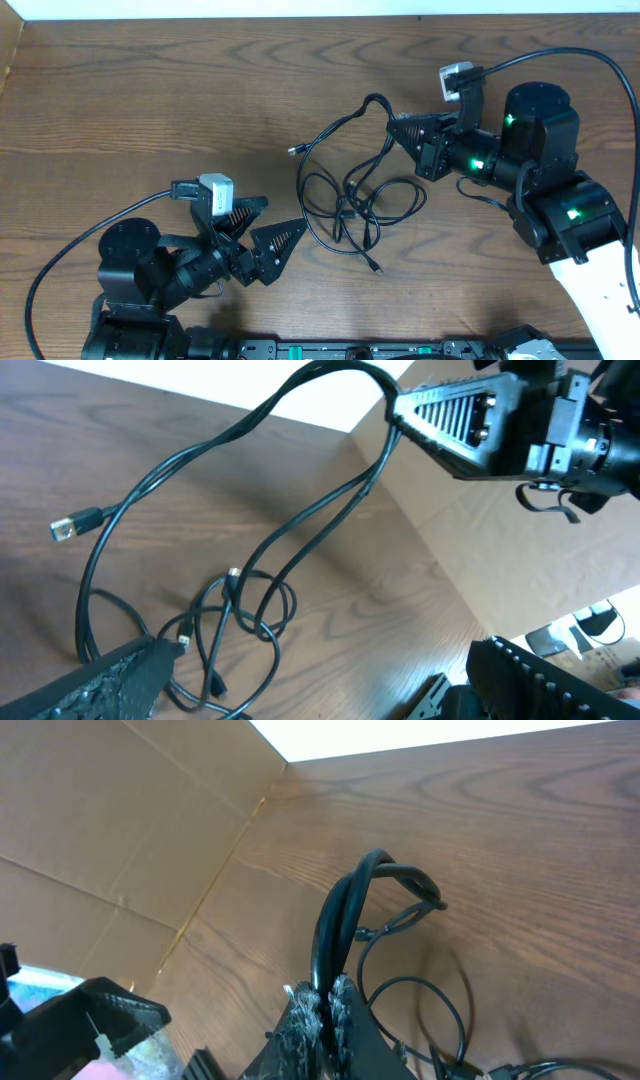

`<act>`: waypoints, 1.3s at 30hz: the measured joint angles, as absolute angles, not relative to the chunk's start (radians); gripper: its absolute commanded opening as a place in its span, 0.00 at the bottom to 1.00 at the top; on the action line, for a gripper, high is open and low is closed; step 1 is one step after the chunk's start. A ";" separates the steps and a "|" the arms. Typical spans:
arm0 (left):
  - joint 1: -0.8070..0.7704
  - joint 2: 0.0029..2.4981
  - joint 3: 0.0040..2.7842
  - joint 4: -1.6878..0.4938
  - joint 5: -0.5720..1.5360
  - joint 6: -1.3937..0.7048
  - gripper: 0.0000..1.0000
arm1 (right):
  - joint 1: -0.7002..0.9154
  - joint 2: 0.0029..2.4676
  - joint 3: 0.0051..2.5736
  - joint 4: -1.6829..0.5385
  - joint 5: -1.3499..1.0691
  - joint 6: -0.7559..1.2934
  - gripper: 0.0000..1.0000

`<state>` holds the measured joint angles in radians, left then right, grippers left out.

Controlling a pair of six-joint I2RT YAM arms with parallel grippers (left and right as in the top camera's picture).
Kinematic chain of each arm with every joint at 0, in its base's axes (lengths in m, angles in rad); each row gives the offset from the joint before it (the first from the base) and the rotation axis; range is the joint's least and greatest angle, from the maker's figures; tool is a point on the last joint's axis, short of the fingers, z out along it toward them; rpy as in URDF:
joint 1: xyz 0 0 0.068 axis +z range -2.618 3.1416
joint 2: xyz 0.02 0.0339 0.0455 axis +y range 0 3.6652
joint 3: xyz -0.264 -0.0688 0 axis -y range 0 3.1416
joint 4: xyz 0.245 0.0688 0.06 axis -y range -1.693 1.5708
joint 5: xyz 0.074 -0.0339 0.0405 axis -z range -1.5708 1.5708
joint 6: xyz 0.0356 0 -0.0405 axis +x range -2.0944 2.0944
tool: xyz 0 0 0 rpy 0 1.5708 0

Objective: Untangle cables

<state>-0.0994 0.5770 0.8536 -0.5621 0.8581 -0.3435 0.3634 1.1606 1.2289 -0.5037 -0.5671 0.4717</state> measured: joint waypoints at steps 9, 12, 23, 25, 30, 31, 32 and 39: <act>-0.112 0.596 0.854 -0.546 0.787 -0.340 0.98 | 0.363 1.161 1.229 -0.497 -0.574 0.449 0.01; -0.112 0.615 0.854 -0.546 0.772 -0.335 0.98 | 0.363 1.161 1.229 -0.493 -0.619 0.379 0.06; -0.112 0.661 0.854 -0.560 0.753 -0.332 0.98 | 0.364 1.185 1.234 -0.846 -0.219 0.326 0.91; -0.112 0.663 0.854 -0.561 0.753 -0.332 0.98 | 0.364 1.199 1.234 -0.881 -0.171 0.332 0.96; -0.112 0.666 0.854 -0.568 0.753 -0.332 0.98 | 0.364 1.242 1.234 -0.945 -0.127 0.358 0.99; -0.112 0.666 0.854 -0.570 0.753 -0.332 0.98 | 0.364 1.251 1.234 -0.950 -0.128 0.365 0.99; -0.112 0.666 0.854 -0.573 0.753 -0.332 0.98 | 0.364 1.261 1.234 -0.953 -0.134 0.375 0.98; -0.112 0.666 0.854 -0.588 0.753 -0.332 0.98 | 0.364 1.363 1.234 -0.944 -0.241 0.388 0.89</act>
